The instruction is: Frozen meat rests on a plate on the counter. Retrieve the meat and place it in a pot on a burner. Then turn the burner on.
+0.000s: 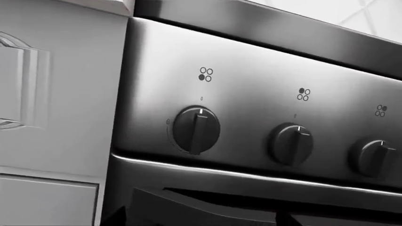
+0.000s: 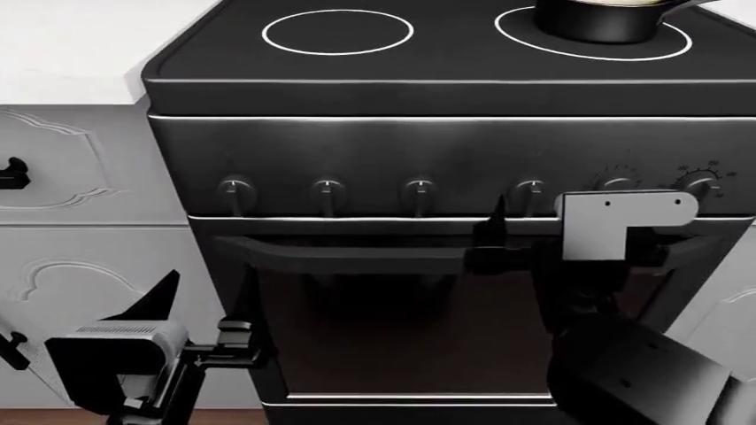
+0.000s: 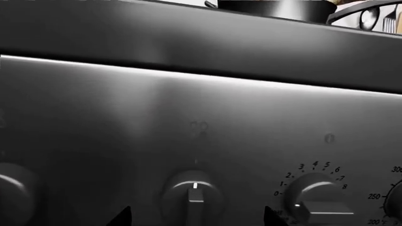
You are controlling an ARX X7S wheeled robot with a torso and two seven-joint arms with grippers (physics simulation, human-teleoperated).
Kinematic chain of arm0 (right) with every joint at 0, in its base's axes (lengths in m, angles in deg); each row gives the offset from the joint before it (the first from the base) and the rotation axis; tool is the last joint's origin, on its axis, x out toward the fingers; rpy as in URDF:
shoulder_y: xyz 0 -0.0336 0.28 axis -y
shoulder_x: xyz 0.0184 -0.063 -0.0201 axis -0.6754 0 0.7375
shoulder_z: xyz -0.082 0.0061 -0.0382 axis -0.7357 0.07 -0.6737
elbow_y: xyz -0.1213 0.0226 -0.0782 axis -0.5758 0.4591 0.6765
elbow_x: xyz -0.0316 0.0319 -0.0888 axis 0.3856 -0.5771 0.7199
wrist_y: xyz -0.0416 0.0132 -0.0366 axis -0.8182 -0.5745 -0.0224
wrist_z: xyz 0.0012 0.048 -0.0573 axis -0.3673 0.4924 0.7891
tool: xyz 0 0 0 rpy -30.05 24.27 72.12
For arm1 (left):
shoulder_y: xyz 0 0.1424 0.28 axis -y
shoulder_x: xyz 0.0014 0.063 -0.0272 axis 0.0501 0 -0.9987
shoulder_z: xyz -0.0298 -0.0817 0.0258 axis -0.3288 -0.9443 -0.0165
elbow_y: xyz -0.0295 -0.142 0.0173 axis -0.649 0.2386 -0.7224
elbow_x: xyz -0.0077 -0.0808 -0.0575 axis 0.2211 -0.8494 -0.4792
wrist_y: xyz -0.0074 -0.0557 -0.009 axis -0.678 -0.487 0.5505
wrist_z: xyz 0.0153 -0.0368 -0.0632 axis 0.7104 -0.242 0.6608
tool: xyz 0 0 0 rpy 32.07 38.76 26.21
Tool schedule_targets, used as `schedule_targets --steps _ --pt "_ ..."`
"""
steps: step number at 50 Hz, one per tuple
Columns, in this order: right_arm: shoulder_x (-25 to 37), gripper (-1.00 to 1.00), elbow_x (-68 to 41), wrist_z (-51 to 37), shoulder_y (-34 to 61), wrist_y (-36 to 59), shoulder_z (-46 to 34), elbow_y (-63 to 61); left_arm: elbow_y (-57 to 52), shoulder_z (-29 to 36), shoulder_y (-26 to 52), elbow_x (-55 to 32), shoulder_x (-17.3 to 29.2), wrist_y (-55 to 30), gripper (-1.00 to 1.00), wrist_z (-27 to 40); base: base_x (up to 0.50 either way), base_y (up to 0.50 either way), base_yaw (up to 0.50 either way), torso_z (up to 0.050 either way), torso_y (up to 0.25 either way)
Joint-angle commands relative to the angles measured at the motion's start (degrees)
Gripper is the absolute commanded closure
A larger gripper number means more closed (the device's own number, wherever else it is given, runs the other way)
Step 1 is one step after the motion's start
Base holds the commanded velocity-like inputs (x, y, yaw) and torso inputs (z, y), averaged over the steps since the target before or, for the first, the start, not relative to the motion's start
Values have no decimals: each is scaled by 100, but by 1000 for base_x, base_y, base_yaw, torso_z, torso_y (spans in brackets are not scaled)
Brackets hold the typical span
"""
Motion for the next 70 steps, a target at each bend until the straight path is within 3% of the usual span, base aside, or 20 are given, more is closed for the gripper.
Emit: schedule_targets --steps 1,61,62,70 --pt "-68 -100 109 137 67 -86 -68 258 47 -1 31 -21 10 5 -100 16 0 0 0 0 0" --pt "-271 -100 298 444 383 -216 -212 1004 147 43 56 -113 62 62 -100 79 0 0 0 0 0" --pt "-272 100 319 454 387 -226 -229 1004 145 44 57 -115 62 61 -100 82 0 0 0 0 0" --pt "-263 100 368 503 421 -230 -299 955 115 51 75 -145 66 38 -100 121 0 0 0 0 0"
